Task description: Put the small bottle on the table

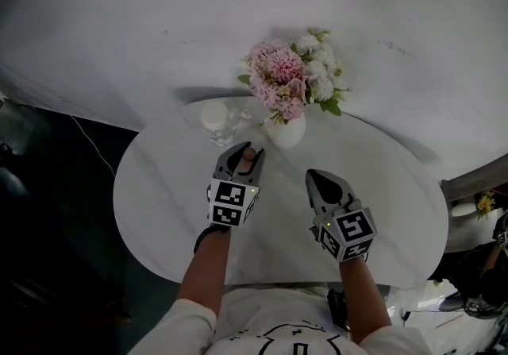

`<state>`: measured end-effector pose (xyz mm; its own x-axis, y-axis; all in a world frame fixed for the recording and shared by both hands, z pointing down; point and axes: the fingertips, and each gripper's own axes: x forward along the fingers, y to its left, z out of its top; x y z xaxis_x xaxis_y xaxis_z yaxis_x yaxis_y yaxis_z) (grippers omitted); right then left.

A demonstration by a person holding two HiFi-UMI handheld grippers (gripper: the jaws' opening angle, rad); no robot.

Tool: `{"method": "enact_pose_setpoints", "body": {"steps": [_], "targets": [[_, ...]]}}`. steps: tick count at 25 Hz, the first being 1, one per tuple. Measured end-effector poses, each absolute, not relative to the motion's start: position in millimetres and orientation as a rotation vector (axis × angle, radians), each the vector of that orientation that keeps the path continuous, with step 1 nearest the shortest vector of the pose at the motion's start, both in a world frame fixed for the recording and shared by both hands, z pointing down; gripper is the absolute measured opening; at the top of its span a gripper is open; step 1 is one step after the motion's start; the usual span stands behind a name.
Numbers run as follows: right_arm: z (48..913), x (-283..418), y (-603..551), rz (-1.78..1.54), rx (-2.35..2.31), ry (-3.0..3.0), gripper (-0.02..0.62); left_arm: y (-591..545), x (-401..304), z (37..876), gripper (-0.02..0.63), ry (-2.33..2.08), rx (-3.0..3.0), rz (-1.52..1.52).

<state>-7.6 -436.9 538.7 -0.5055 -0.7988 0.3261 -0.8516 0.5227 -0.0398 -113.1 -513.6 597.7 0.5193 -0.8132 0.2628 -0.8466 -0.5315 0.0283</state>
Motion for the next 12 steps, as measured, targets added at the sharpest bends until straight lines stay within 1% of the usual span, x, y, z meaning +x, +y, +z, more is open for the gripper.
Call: {"method": "enact_pose_setpoints", "body": {"steps": [12], "targets": [[539, -6, -432, 0.301, 1.389, -2.491, -0.009, -509, -107, 611, 0.133, -1.396, 2.604, 0.371]]}}
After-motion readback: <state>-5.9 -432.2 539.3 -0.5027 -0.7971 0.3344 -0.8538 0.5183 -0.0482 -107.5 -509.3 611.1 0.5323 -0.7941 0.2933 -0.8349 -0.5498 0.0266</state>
